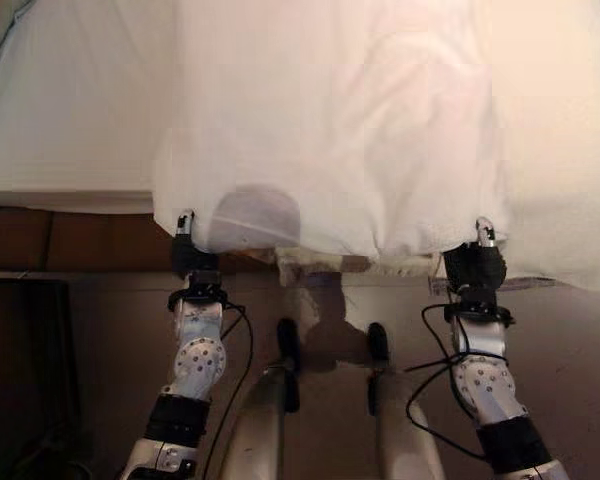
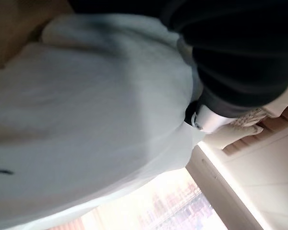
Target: Make the bed
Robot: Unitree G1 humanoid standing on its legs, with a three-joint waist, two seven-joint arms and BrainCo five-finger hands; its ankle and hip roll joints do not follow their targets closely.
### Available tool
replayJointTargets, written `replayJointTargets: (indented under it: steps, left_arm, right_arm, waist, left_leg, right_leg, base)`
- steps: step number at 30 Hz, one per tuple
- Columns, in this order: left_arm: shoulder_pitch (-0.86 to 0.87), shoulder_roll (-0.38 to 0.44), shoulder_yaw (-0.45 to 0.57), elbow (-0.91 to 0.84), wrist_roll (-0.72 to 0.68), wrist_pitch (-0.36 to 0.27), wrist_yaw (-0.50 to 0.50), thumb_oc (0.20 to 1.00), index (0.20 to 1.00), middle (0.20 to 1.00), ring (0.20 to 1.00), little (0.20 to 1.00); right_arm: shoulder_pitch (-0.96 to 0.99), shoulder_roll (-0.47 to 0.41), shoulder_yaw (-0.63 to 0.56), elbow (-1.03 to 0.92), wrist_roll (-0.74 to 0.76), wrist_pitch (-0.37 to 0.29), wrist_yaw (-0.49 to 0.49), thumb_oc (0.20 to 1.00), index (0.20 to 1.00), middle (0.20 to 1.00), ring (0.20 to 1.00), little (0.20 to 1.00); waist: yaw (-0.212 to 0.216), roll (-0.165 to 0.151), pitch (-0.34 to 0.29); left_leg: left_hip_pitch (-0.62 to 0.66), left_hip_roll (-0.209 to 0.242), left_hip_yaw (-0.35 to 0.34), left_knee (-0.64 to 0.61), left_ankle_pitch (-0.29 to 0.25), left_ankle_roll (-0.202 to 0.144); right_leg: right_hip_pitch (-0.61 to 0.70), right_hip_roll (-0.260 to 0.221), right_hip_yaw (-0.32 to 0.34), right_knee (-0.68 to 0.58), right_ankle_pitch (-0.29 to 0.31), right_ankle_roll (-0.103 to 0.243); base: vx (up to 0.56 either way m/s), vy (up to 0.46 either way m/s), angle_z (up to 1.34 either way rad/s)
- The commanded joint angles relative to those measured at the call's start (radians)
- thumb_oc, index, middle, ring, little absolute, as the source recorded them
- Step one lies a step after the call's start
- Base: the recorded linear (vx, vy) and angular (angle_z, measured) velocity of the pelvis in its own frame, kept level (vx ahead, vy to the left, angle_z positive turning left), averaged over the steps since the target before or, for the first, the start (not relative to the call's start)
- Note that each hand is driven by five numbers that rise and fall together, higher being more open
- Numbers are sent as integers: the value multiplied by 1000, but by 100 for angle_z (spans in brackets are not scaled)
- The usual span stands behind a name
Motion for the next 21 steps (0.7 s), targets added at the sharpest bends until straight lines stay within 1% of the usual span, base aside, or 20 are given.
replayJointTargets:
  steps: [1, 2, 3, 4, 5, 6, 8, 10, 11, 12, 13, 14, 15, 16, 17, 18, 19, 20, 21]
  left_arm:
    - [74, 46, -7, -135, 103, -21, -45, 200, 200, 200, 200, 200]
    - [80, 42, -11, -132, 96, -21, -39, 200, 200, 200, 200, 200]
    - [80, 38, -11, -132, 98, -24, -36, 200, 200, 200, 200, 200]
    - [85, 21, -19, -129, 81, -26, -34, 200, 200, 200, 200, 200]
    - [85, 21, -20, -128, 81, -26, -34, 200, 200, 200, 200, 200]
    - [86, 12, -25, -125, 81, -30, -33, 200, 200, 200, 200, 200]
    - [98, -4, -34, -122, 68, -27, -34, 200, 200, 200, 200, 200]
    - [98, -4, -34, -122, 68, -27, -34, 200, 200, 200, 200, 200]
    - [106, -3, -40, -137, 85, -26, -47, 200, 200, 200, 200, 200]
    - [107, -4, -40, -145, 89, -27, -46, 200, 200, 200, 200, 200]
    - [106, -7, -36, -149, 95, -28, -41, 200, 200, 200, 200, 200]
    - [105, -13, -33, -154, 92, -28, -37, 200, 200, 200, 200, 200]
    - [107, -16, -30, -159, 94, -24, -38, 200, 200, 200, 200, 200]
    - [107, -16, -30, -159, 94, -24, -38, 200, 200, 200, 200, 200]
    - [117, -8, -21, -178, 105, -26, -35, 200, 200, 200, 200, 200]
    - [120, -4, -19, -186, 106, -31, -29, 200, 200, 200, 200, 200]
    - [120, 2, -12, -193, 118, -42, -18, 200, 200, 200, 200, 200]
    - [120, 3, -12, -193, 118, -41, -18, 200, 200, 200, 200, 200]
    - [113, 19, 3, -208, 128, -61, -2, 200, 200, 200, 200, 200]
  right_arm:
    - [26, -11, 7, -76, -80, -32, 54, 200, 200, 200, 200, 200]
    - [26, -14, 15, -69, -74, -34, 54, 200, 200, 200, 200, 200]
    - [27, -18, 14, -72, -81, -33, 48, 200, 200, 200, 200, 200]
    - [31, -28, 9, -70, -89, -31, 38, 200, 200, 200, 200, 200]
    - [32, -29, 8, -71, -90, -30, 38, 200, 200, 200, 200, 200]
    - [22, -32, 5, -65, -90, -33, 33, 200, 200, 200, 200, 200]
    - [25, -35, -6, -64, -86, -40, 23, 200, 200, 200, 200, 200]
    - [25, -35, -6, -64, -86, -40, 23, 200, 200, 200, 200, 200]
    - [28, -58, -33, -71, -97, -40, 14, 200, 200, 200, 200, 200]
    - [28, -75, -37, -73, -105, -38, 13, 200, 200, 200, 200, 200]
    - [29, -81, -40, -69, -105, -37, 10, 200, 200, 200, 200, 200]
    - [30, -80, -43, -63, -98, -42, 7, 200, 200, 200, 200, 200]
    - [28, -75, -49, -59, -95, -45, 8, 200, 200, 200, 200, 200]
    - [28, -75, -49, -59, -95, -45, 8, 200, 200, 200, 200, 200]
    - [26, -65, -47, -44, -87, -45, 18, 200, 200, 200, 200, 200]
    - [29, -62, -42, -38, -81, -49, 25, 200, 200, 200, 200, 200]
    - [29, -59, -37, -27, -80, -51, 26, 200, 200, 200, 200, 200]
    - [29, -59, -37, -27, -79, -51, 26, 200, 200, 200, 200, 200]
    - [21, -57, -32, -17, -81, -58, 17, 200, 200, 200, 200, 200]
  waist:
    - [-13, -29, -77]
    - [-8, -27, -81]
    - [-7, -20, -80]
    - [-8, -5, -82]
    - [-8, -4, -82]
    - [-8, 8, -81]
    - [-14, 22, -84]
    - [-14, 22, -84]
    - [-14, 20, -50]
    - [-7, 19, -47]
    - [-8, 14, -47]
    - [-15, 10, -49]
    - [-18, 3, -51]
    - [-18, 3, -52]
    - [-3, -15, -63]
    - [0, -17, -70]
    - [10, -25, -65]
    - [9, -24, -68]
    - [20, -34, -66]
  left_leg:
    - [16, -55, 35, -18, -33, -68]
    - [16, -60, 37, -35, -25, -60]
    - [17, -58, 42, -33, -25, -56]
    - [13, -53, 43, -23, -26, -52]
    - [11, -52, 44, -22, -27, -52]
    - [8, -50, 47, -21, -28, -51]
    - [2, -42, 53, 1, -32, -54]
    - [2, -42, 53, 1, -33, -54]
    - [-41, -50, 46, 121, -37, -90]
    - [-61, -66, 27, 145, -39, -102]
    - [-67, -57, 30, 151, -49, -97]
    - [-54, -12, 42, 137, -53, -87]
    - [-47, 26, 31, 129, -48, -81]
    - [-48, 26, 31, 129, -48, -81]
    - [-32, 95, -77, 63, 1, -81]
    - [-19, 122, -104, 22, 25, -81]
    - [-9, 146, -160, -6, 56, -90]
    - [-13, 147, -162, -9, 59, -91]
    - [11, 216, -201, -80, 115, -115]
  right_leg:
    - [42, 86, -34, -138, 134, -39]
    - [33, 94, -39, -161, 150, -47]
    - [32, 84, -35, -171, 156, -44]
    - [34, 81, -20, -181, 161, -42]
    - [34, 82, -20, -182, 162, -42]
    - [28, 80, -19, -184, 166, -35]
    - [40, 82, -12, -191, 164, -37]
    - [40, 82, -12, -191, 164, -37]
    - [60, 68, -29, -179, 154, -47]
    - [53, 70, -30, -166, 157, -46]
    - [49, 66, -31, -154, 156, -46]
    - [44, 55, -31, -134, 149, -46]
    - [47, 43, -29, -133, 142, -47]
    - [46, 43, -29, -133, 142, -47]
    - [43, 32, -11, -122, 127, -51]
    - [30, 33, -10, -113, 123, -54]
    - [28, 33, -1, -90, 114, -56]
    - [24, 34, -2, -92, 117, -56]
    - [9, 31, 8, -48, 93, -53]
  base:
    - [-34, 33, 0]
    - [-44, 17, 3]
    - [-59, -74, -7]
    - [-34, -85, 0]
    - [-44, -91, -7]
    - [-28, -68, -5]
    - [-19, -115, -2]
    - [-30, -108, 2]
    - [-84, -205, 4]
    - [-102, -255, 8]
    - [-41, -126, 31]
    - [-10, -74, 53]
    - [8, -23, 52]
    - [48, 50, 15]
    - [65, 67, -19]
    - [80, 112, -30]
    - [35, 66, -17]
    - [42, 182, -8]
    - [60, 373, -2]
